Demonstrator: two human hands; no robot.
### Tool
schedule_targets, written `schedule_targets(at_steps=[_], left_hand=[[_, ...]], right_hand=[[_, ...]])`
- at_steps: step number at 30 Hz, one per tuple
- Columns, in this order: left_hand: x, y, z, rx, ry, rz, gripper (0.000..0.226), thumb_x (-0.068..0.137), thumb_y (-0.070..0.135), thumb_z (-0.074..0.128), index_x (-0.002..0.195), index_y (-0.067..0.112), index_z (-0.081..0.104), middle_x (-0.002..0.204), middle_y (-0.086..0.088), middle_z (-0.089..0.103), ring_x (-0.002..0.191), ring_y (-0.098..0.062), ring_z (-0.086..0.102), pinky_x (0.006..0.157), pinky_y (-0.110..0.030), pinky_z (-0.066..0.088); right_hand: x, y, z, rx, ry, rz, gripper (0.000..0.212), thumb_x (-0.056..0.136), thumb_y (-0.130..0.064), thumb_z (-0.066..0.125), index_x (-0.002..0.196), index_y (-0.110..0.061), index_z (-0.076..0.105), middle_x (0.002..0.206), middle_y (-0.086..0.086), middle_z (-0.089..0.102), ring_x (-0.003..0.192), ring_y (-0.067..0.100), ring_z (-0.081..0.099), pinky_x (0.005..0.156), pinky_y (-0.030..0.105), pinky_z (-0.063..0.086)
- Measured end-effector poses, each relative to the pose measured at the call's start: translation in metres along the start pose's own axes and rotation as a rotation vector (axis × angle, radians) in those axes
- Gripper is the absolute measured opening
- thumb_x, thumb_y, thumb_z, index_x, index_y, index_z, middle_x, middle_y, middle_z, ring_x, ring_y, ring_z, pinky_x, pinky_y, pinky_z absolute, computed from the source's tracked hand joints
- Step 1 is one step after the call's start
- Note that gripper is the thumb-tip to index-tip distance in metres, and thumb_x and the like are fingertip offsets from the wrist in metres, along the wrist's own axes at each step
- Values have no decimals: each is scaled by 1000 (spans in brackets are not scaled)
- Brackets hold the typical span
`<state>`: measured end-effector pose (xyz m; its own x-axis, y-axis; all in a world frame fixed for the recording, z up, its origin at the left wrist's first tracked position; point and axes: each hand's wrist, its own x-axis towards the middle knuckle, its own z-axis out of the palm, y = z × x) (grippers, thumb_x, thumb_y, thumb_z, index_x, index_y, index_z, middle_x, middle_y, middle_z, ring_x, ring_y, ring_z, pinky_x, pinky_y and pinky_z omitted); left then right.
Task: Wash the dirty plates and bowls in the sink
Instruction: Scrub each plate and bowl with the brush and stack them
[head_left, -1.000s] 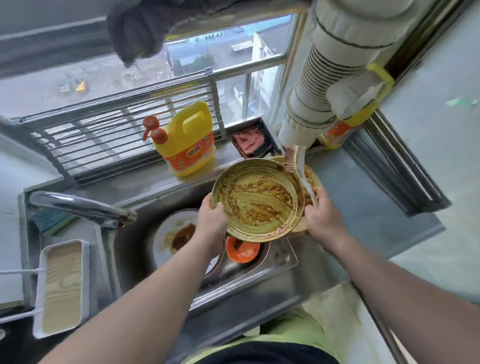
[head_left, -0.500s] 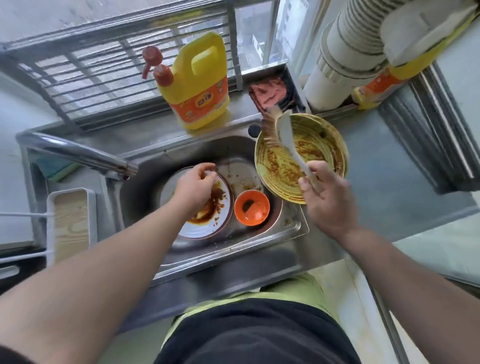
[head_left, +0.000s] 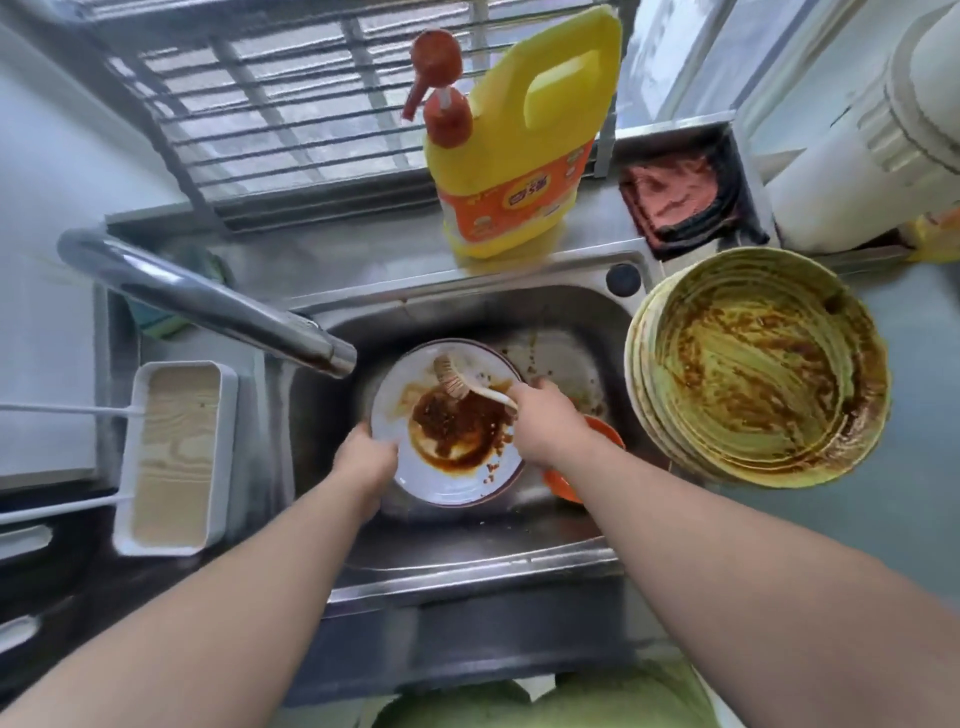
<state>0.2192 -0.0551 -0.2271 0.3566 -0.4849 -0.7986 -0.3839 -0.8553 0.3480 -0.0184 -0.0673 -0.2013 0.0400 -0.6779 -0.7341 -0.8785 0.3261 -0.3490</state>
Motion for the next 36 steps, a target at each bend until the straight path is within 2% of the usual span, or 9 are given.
schedule_targets(at_steps=[3, 8, 13, 16, 20, 23, 27, 33, 36], left_hand=[[2, -6, 9, -31, 74, -8, 38, 95, 17, 59, 133, 24, 64, 115, -4, 70, 104, -28, 66, 93, -44, 60], [-4, 2, 19, 20, 223, 59, 27, 105, 24, 48, 131, 15, 50, 118, -11, 62, 105, -35, 61, 91, -47, 56], [-9, 8, 5, -287, 3, 41, 20, 111, 39, 42, 104, 31, 59, 113, -6, 69, 101, -28, 68, 91, -48, 60], [-16, 8, -9, -351, -114, 80, 24, 112, 43, 41, 125, 35, 59, 116, 0, 72, 103, -23, 71, 80, -41, 61], [-30, 6, -26, -389, -145, 118, 37, 111, 50, 39, 137, 32, 57, 123, -3, 72, 107, -26, 72, 84, -43, 62], [-42, 5, -36, -413, -50, 161, 36, 112, 48, 39, 135, 31, 60, 123, -2, 70, 113, -27, 68, 98, -48, 58], [-49, 0, -39, -470, 26, 199, 41, 112, 47, 38, 144, 30, 57, 127, -1, 67, 116, -26, 64, 105, -49, 53], [-75, 1, -36, -782, 14, 83, 34, 115, 42, 33, 130, 25, 57, 120, -8, 69, 101, -26, 69, 79, -39, 58], [-74, -4, -26, -830, -3, 1, 36, 113, 48, 33, 134, 29, 56, 127, -11, 68, 106, -36, 71, 88, -60, 60]], right_hand=[[16, -2, 12, 42, 11, -25, 43, 98, -3, 52, 136, -22, 57, 136, 13, 51, 102, 30, 58, 88, 36, 53], [18, -1, 21, 140, 93, -11, 44, 97, -3, 49, 135, -22, 59, 132, 8, 55, 110, 31, 58, 94, 41, 54], [9, 4, 14, 194, 99, -28, 37, 102, -9, 46, 129, -31, 59, 124, 5, 58, 100, 25, 58, 77, 32, 46], [-8, 5, 0, 133, 78, -43, 17, 109, -35, 45, 121, -35, 57, 110, 5, 63, 88, 21, 59, 65, 34, 45], [-46, 2, -15, 96, 57, -19, 36, 109, -54, 35, 136, -42, 55, 126, 6, 70, 112, 34, 63, 97, 48, 53], [-78, 6, -9, 156, 72, -7, 41, 111, -45, 34, 151, -44, 44, 130, 7, 69, 102, 30, 63, 88, 40, 51], [-120, 6, 19, 307, 111, -1, 34, 110, -37, 42, 141, -49, 51, 123, 4, 71, 101, 26, 67, 94, 42, 55], [-155, -70, 34, 236, 45, -174, 34, 111, -36, 37, 140, -49, 48, 123, 10, 70, 108, 35, 65, 89, 41, 53], [-127, -84, 19, 50, 127, -114, 39, 106, -16, 32, 133, -44, 41, 118, 17, 68, 98, 40, 63, 82, 47, 54]])
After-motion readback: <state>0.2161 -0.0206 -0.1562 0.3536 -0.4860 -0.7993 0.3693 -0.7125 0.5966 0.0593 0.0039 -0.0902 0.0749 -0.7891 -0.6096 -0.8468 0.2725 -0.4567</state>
